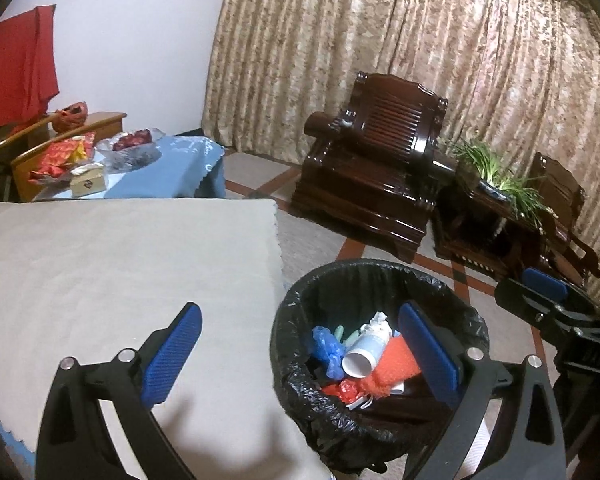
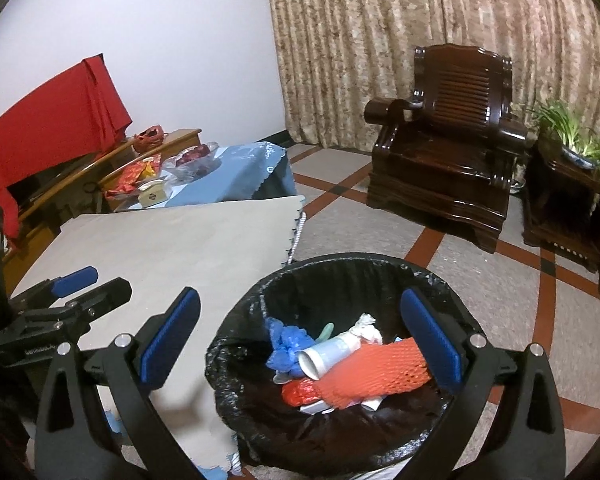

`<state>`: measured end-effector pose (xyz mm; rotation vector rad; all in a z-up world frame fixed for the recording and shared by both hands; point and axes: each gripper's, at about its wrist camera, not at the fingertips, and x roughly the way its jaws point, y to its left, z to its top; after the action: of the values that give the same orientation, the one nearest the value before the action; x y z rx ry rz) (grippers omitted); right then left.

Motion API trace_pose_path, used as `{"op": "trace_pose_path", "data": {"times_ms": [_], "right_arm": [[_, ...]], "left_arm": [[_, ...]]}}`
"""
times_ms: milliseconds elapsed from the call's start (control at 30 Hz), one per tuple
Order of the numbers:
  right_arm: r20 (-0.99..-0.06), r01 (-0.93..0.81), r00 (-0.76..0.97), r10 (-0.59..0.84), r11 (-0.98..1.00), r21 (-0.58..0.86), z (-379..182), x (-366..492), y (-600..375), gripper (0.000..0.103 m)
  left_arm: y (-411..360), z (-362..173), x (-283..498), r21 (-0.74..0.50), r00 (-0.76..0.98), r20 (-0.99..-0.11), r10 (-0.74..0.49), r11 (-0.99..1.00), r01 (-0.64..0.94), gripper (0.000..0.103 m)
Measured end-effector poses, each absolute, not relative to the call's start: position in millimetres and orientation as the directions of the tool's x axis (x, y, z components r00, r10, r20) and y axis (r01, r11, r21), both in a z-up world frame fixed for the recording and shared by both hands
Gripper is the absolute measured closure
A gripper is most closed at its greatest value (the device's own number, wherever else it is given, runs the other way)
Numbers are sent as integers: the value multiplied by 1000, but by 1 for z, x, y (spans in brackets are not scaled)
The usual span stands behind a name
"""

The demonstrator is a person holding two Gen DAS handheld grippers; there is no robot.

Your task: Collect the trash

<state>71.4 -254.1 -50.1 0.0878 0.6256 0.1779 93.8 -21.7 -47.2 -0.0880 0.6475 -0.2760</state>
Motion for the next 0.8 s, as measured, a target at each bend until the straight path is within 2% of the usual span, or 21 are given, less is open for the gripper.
{"op": "trace_pose_path", "data": {"times_ms": [800], "right_arm": [[-532, -198, 817, 223, 975, 103, -15, 49, -223, 5]], "left_arm": [[-11, -10, 53, -111, 823, -523, -222, 975, 193, 6]]}}
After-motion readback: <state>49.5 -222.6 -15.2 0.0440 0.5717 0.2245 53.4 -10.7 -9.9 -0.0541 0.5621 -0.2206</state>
